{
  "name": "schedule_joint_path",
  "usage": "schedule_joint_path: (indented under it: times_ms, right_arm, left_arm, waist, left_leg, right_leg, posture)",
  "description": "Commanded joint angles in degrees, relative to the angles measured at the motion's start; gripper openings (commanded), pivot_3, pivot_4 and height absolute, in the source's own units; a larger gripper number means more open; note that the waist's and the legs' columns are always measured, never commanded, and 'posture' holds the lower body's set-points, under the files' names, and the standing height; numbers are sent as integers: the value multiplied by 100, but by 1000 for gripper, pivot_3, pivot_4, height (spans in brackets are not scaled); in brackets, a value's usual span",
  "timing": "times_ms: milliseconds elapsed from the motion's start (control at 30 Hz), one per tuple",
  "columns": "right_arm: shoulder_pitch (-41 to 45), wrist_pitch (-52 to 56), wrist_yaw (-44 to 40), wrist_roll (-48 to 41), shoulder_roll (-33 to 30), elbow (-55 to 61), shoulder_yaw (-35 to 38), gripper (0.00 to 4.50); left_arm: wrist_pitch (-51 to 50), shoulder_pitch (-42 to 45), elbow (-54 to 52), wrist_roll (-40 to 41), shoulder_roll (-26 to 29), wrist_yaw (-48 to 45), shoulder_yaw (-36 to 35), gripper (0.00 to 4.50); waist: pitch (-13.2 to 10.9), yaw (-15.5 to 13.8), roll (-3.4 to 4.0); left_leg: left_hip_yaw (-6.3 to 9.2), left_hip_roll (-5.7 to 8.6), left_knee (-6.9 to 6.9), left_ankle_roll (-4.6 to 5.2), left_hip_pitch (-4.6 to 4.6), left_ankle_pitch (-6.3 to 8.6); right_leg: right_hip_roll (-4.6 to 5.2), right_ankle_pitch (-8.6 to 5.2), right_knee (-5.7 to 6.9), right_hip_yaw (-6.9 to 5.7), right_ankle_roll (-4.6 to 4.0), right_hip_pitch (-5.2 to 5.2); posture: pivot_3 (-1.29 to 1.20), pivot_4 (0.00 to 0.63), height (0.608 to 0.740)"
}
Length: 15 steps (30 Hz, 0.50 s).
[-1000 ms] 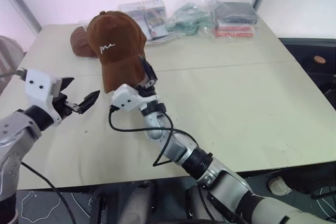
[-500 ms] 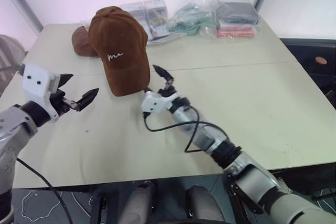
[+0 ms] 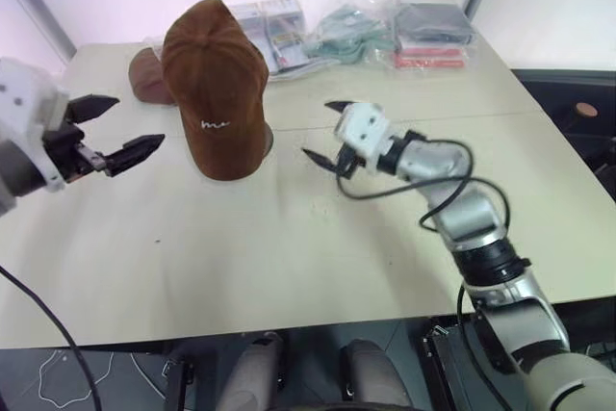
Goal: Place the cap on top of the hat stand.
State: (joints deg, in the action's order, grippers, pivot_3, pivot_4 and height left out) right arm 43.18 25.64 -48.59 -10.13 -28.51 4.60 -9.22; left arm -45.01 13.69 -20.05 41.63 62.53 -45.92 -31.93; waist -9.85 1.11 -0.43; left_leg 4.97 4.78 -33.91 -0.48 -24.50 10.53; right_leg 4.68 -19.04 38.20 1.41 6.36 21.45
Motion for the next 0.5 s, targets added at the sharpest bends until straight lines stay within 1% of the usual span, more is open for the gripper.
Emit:
schedule_joint_path:
  times_ms: [33,133,267,367,500]
  right_arm:
    - [501,1194,-825,-1433,-348,243,841,4421]
    - [832,1672,-995,-1877,-714,95,1254,4421]
    - [877,1771,-1246,-1946,-1155,97,1212,4421]
    - [832,1549,-1280,-1816,-1257,49,1148,4421]
    - [851,1572,-1186,-1839,-1249,7,1161,4421]
  left_arm:
    - [-23,57,281,111,373,-522,-395,4500]
    - [-7,-167,434,81,630,-1086,-568,4500]
    - [136,-376,500,-26,714,-1482,-614,4500]
    - [224,-400,469,-60,684,-1576,-549,4500]
    - [226,-436,432,5,648,-1681,-538,4500]
  waist:
    - [-5,-8,-1]
    - [-18,-7,5]
    - [-17,-9,5]
    - [-18,-2,5]
    - [-19,-5,5]
  left_leg:
    - [0,-2,-1,5,0,3]
    - [-3,-2,2,6,-1,4]
    - [-8,-4,5,12,-1,10]
    - [-12,-5,6,12,-5,11]
    - [-16,-5,9,12,-11,11]
  right_leg:
    - [1,-1,-3,-1,-1,0]
    - [5,-1,-7,0,-4,1]
    - [10,-5,-16,2,-11,4]
    - [12,-5,-15,4,-12,9]
    - [14,-5,-15,6,-12,17]
  posture:
    - [0,150,740]
    - [0,150,740]
    - [0,150,740]
    - [0,150,740]
    - [0,150,740]
